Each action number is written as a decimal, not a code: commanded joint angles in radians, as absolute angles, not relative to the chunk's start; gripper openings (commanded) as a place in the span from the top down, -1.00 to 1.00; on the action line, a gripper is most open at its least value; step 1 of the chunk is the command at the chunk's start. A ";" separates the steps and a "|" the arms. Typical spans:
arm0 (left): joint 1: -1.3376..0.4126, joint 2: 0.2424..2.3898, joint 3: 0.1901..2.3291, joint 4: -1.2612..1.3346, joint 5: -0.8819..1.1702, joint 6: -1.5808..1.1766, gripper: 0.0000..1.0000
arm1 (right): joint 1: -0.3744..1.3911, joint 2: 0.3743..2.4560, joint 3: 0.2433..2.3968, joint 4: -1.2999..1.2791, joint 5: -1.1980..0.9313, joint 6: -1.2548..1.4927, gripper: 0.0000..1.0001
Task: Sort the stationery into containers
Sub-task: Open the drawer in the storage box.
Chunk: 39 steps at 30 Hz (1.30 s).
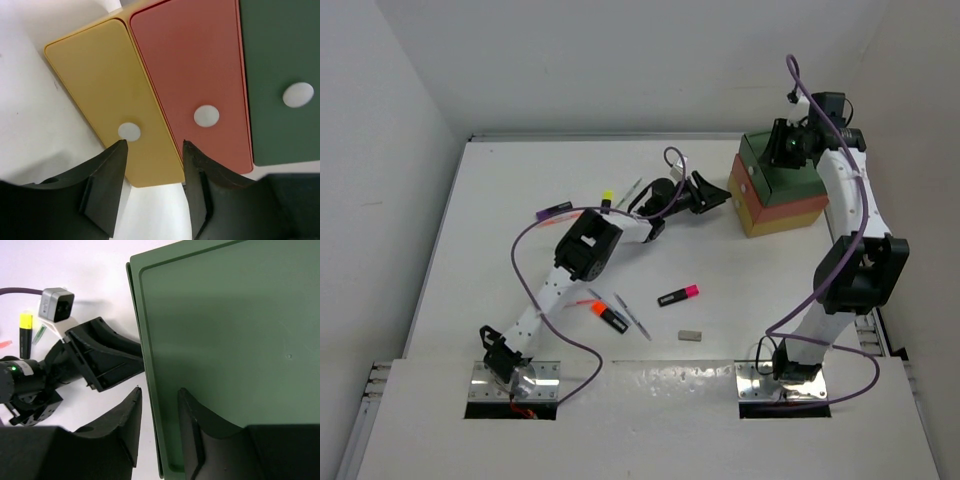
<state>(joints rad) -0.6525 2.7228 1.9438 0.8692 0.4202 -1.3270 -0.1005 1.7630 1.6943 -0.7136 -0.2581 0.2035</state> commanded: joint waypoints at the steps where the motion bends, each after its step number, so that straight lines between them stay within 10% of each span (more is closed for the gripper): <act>1: -0.657 2.764 2.012 0.876 0.382 -1.358 -0.05 | -0.107 1.775 1.687 -0.753 -0.287 0.235 0.37; 39: -0.724 2.892 2.227 0.698 0.270 -1.338 0.01 | -0.100 1.804 1.686 -0.805 -0.314 0.216 0.71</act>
<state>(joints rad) -0.7143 2.8658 2.1822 0.7013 0.2901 -1.3472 -0.1078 1.7702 1.6939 -0.7433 -0.3134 0.2138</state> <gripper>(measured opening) 0.499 0.150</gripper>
